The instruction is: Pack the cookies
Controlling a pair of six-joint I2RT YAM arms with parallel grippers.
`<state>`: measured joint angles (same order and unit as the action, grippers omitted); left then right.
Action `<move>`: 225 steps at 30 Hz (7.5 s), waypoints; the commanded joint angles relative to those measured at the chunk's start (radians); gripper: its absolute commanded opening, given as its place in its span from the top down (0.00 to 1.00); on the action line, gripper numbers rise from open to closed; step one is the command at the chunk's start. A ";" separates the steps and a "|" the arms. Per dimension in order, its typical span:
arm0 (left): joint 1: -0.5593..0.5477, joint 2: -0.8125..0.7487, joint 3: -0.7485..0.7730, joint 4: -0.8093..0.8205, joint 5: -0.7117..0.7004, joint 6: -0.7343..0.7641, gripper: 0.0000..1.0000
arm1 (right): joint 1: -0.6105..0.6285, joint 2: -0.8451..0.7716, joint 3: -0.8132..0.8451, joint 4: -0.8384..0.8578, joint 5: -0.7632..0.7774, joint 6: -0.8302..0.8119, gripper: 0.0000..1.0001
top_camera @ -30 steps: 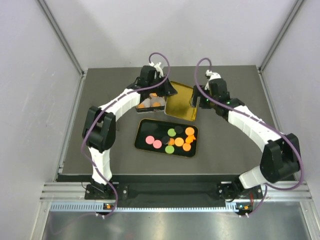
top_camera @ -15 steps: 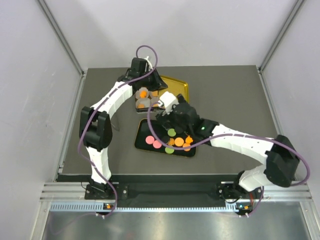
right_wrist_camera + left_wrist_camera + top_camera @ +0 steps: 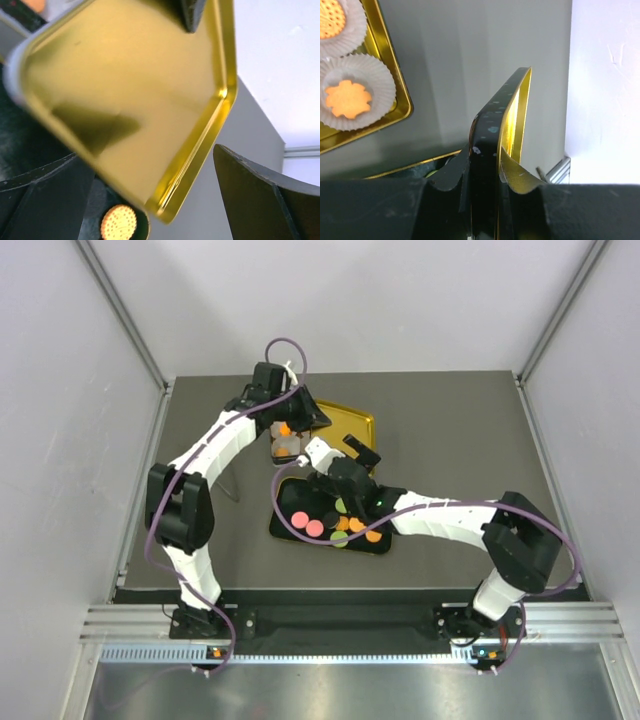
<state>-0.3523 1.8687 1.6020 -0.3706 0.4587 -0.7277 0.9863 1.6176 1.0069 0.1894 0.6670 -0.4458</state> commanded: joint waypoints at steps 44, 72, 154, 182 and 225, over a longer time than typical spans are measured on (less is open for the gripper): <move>0.199 -0.270 0.006 0.130 -0.450 0.086 0.15 | -0.202 0.111 0.593 -0.535 -0.573 0.419 1.00; 0.202 -0.175 -0.191 0.105 -0.416 0.162 0.15 | -0.543 0.803 0.874 0.516 -1.733 1.729 0.97; 0.199 0.076 -0.198 0.079 -0.466 0.136 0.18 | -0.650 0.891 0.644 0.812 -1.725 1.969 0.58; 0.161 0.184 0.024 -0.048 -0.394 0.267 0.17 | -0.712 0.693 0.518 0.300 -1.552 1.460 0.38; 0.136 0.216 0.144 -0.087 -0.345 0.281 0.15 | -0.640 0.605 0.599 -0.051 -1.281 1.168 0.33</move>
<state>-0.2169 2.1036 1.7363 -0.4625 0.1608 -0.4465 0.3294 2.3062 1.6039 0.1379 -0.6537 0.7692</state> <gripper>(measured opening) 0.842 0.677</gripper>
